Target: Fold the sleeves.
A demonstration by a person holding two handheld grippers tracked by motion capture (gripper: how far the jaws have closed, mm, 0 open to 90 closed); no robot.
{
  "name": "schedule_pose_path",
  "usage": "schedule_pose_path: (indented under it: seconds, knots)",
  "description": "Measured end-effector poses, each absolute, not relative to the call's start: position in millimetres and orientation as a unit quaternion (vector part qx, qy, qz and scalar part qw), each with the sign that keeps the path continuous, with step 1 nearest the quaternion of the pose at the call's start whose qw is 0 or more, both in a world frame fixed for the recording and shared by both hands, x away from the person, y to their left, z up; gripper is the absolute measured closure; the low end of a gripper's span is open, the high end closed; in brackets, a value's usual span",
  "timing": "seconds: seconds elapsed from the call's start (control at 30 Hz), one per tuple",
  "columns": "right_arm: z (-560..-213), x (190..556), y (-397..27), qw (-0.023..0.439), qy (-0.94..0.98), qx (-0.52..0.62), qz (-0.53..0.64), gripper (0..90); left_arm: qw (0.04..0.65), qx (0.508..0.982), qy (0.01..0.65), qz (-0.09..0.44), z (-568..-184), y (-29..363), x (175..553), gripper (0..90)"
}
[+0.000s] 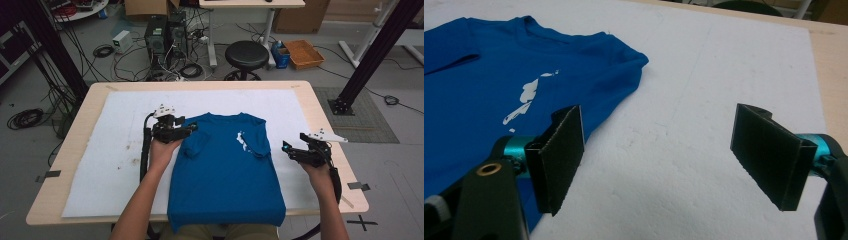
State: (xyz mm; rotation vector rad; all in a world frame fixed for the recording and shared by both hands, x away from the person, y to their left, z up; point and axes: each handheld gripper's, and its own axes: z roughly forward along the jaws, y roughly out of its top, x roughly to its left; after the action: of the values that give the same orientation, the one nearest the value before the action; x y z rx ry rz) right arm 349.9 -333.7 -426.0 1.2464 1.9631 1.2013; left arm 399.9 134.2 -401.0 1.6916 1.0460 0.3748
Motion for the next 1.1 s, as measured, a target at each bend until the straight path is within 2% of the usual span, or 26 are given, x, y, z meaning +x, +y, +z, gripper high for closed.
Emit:
schedule_pose_path:
  seconds: [0.17, 0.33, 0.6, 0.8, 1.1]
  knots:
    - [-426.8, 350.4, -333.0, 0.254, 0.727, 0.459, 0.442, 21.2, 0.558, 0.701, 0.416, 0.153, -412.6, 154.3, 390.0, 25.1]
    - [-427.1, 350.1, -333.7, 0.253, 0.728, 0.457, 0.443, 20.7, 0.595, 0.682, 0.393, 0.163, -420.2, 181.6, 374.2, 25.0]
    - [-424.1, 348.5, -331.5, 0.266, 0.727, 0.45, 0.446, 20.7, 0.597, 0.697, 0.351, 0.186, -429.9, 200.4, 359.6, 25.3]
    - [-424.4, 352.1, -328.6, 0.269, 0.723, 0.453, 0.447, 20.7, 0.587, 0.711, 0.334, 0.197, -428.4, 199.2, 353.6, 25.3]
    - [-424.1, 354.8, -326.4, 0.27, 0.721, 0.452, 0.449, 20.7, 0.581, 0.698, 0.369, 0.199, -434.7, 212.8, 350.0, 25.3]
